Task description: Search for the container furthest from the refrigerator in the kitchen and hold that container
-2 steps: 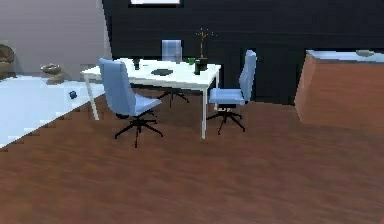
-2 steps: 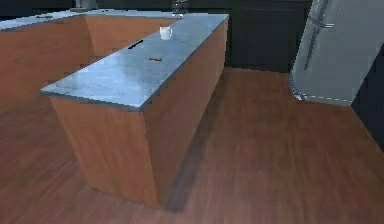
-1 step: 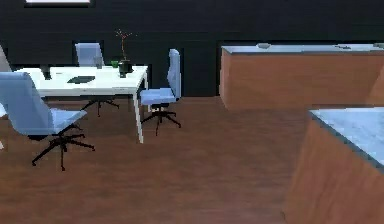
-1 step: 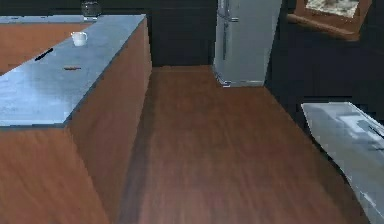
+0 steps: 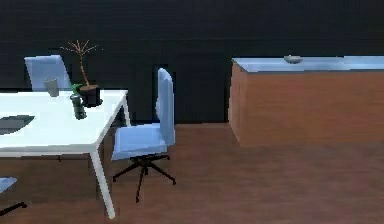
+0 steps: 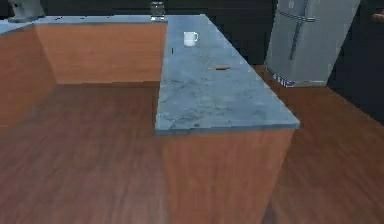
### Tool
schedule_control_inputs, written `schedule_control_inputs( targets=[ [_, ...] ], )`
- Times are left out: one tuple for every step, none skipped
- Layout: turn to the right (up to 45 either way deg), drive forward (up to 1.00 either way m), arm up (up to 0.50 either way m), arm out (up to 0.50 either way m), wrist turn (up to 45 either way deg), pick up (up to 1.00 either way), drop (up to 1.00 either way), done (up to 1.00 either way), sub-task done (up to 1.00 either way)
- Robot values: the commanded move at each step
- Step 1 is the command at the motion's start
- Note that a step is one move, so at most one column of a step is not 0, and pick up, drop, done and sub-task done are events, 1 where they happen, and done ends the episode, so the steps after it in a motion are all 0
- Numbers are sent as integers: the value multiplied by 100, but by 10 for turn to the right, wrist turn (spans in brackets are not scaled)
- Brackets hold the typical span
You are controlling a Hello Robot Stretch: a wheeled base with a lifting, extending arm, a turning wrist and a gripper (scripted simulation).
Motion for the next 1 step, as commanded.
schedule_control_inputs(
  targets=[
    [210, 0, 0, 0, 0, 0, 0, 0, 0]
  ],
)
